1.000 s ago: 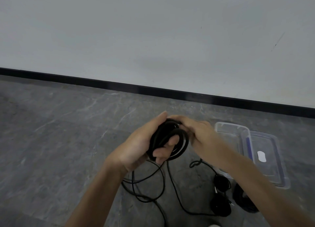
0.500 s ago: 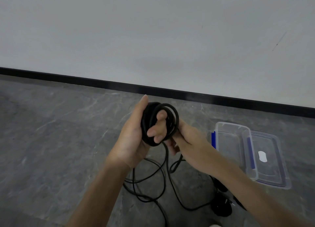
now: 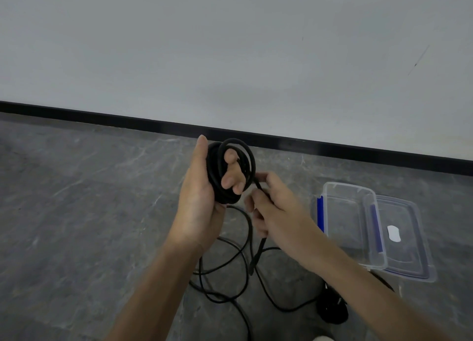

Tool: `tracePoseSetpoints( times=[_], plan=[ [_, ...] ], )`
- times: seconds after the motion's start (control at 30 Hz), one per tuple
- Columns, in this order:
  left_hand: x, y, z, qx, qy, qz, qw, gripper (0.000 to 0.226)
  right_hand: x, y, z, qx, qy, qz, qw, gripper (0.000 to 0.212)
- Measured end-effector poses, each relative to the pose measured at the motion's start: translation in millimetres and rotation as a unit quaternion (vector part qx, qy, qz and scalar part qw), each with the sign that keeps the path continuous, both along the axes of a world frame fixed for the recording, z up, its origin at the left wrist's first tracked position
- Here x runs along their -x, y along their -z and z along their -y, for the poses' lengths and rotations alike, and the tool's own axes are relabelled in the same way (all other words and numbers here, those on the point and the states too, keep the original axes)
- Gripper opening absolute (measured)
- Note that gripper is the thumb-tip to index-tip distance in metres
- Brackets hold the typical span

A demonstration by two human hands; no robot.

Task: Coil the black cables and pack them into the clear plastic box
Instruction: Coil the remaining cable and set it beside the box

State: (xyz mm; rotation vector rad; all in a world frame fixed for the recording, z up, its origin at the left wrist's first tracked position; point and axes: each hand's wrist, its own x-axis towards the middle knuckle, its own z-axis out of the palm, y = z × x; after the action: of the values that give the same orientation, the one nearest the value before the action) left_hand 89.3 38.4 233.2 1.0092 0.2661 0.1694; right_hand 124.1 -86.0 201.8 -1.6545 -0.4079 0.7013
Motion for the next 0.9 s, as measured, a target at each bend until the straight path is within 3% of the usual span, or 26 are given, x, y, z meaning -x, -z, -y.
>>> tracePoseSetpoints(
  times=[0.13, 0.33, 0.43, 0.53, 0.73, 0.9],
  plan=[
    [-1, 3, -4, -0.009, -0.040, -0.011, 0.999, 0.054, 6, -6, -3, -0.021, -0.030, -0.052, 0.998, 0.028],
    [-3, 7, -2, -0.148, -0.077, -0.003, 0.986, 0.054, 8, -9, -3, -0.068, -0.072, -0.180, 0.979, 0.056],
    [-1, 9, -1, -0.238, -0.079, 0.016, 0.968, 0.055, 9, -12, -7, -0.064, -0.049, -0.191, 0.978, 0.039],
    [-1, 10, 0, -0.258, -0.111, 0.022, 0.959, 0.058, 14, -15, -8, -0.065, -0.044, -0.199, 0.977, 0.015],
    [-2, 16, -7, -0.320, -0.145, 0.026, 0.936, 0.038, 24, -14, -10, -0.050, -0.087, -0.179, 0.979, 0.033],
    [-2, 16, -19, -0.338, -0.172, 0.007, 0.925, 0.038, 26, -16, -7, -0.046, -0.097, -0.135, 0.985, 0.018]
  ],
)
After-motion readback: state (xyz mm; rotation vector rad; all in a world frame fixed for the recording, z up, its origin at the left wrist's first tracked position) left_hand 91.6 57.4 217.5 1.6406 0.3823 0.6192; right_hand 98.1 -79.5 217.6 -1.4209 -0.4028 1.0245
